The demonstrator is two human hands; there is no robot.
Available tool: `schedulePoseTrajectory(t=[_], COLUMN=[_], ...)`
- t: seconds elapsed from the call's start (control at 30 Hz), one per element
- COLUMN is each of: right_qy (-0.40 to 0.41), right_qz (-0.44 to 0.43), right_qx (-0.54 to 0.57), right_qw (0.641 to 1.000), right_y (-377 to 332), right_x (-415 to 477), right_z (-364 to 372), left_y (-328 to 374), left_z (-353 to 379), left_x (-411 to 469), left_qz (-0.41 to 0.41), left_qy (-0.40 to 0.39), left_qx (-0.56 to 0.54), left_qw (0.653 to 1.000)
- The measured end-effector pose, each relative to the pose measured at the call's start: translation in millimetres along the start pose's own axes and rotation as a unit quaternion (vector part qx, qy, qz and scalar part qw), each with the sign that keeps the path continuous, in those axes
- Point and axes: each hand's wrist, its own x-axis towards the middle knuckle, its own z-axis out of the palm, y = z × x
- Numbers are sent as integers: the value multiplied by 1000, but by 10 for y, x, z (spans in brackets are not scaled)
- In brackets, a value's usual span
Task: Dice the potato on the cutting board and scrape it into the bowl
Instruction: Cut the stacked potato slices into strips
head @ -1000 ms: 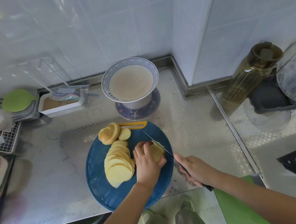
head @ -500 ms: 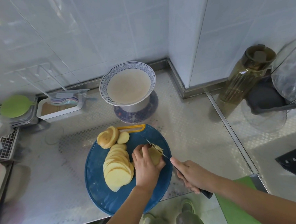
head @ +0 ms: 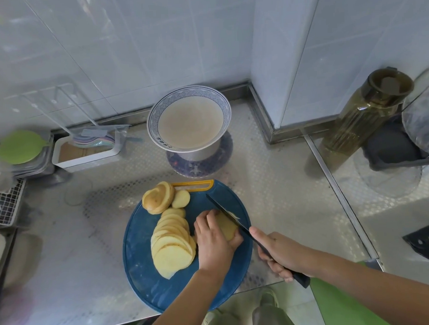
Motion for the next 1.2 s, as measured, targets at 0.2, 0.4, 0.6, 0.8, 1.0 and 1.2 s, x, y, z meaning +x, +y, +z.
schedulePoseTrajectory(t=[0.2, 0.4, 0.6, 0.8, 1.0, 1.2], right_qy=[-12, 15, 25, 31, 91, 122], right_qz=[21, 10, 2, -2, -32, -40], right_qx=[24, -1, 22, 43, -72, -100], right_qw=[999, 1000, 999, 999, 993, 987], right_y=[35, 103, 119, 110, 42, 62], right_x=[101, 213, 216, 185, 172, 189], right_z=[-17, 81, 84, 31, 191, 246], left_y=[-15, -18, -24, -8, -52, -57], left_z=[19, 26, 38, 26, 50, 39], left_x=[-3, -6, -14, -28, -44, -59], left_qz=[1, 7, 13, 5, 25, 28], left_qy=[7, 23, 39, 38, 22, 40], left_qx=[-1, 0, -5, -9, 29, 28], left_qw=[1000, 1000, 999, 999, 999, 998])
